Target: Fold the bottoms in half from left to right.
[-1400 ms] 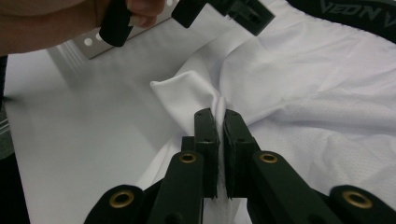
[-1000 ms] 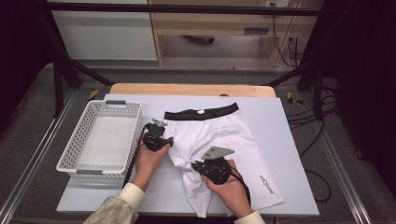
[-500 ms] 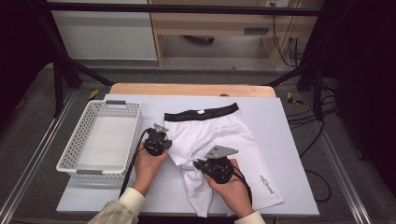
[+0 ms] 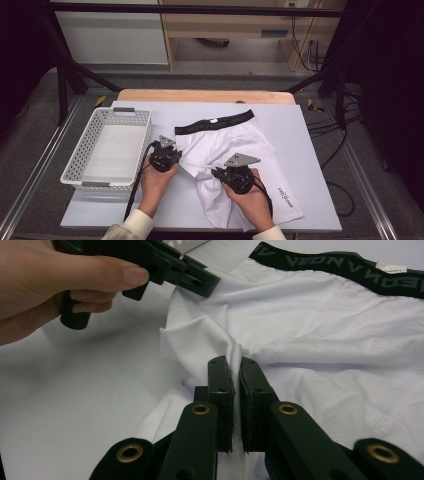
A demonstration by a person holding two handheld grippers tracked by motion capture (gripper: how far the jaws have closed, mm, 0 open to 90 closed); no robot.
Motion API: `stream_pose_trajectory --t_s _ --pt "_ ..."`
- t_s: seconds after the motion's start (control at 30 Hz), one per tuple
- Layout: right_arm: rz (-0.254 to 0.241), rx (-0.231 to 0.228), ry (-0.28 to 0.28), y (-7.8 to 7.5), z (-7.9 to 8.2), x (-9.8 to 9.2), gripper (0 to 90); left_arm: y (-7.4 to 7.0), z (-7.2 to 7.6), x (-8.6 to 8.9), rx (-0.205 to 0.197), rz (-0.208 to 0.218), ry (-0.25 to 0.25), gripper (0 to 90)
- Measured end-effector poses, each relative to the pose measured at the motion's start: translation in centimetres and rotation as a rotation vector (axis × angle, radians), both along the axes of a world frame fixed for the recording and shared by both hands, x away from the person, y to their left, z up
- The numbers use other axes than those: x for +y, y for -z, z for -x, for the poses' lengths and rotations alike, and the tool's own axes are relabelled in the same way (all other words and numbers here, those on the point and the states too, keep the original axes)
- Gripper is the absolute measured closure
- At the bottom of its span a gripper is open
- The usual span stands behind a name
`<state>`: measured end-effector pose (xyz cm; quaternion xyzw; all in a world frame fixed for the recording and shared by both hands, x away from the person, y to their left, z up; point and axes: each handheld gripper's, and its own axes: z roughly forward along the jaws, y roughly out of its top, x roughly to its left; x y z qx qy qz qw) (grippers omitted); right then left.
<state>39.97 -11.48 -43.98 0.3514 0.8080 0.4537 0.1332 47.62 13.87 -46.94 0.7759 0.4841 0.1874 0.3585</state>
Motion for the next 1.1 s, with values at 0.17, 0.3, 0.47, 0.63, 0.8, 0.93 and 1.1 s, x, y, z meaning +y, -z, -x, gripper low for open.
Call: stream_pose_trajectory --t_s 0.17,0.3,0.47,0.63,0.8,0.93,1.1 --pt "0.003 0.003 -0.006 0.1 0.0 0.1 86.1 0.7 -0.5 0.1 0.031 0.006 -0.013 60.9" --pt "0.007 0.006 -0.01 0.3 -0.1 0.1 86.0 0.8 -0.8 -0.3 0.051 0.056 0.019 55.0" --pt "0.005 0.009 -0.012 0.2 0.1 0.2 86.0 0.7 -1.3 -1.3 0.058 0.06 0.04 52.3" --pt "0.008 0.01 -0.016 0.3 0.2 0.4 85.9 0.8 -2.3 -2.1 0.033 0.02 0.036 54.3" --pt "0.011 0.0 -0.032 0.1 0.5 0.9 86.0 0.7 -3.2 -3.0 0.021 -0.048 0.031 59.0" --pt "0.019 -0.012 -0.05 0.0 0.8 1.4 86.0 0.7 -3.5 -3.3 0.009 -0.065 0.028 65.6" --pt "0.028 -0.023 -0.063 -0.2 1.1 1.9 86.0 0.7 -3.7 -2.9 0.016 -0.04 0.044 84.9"
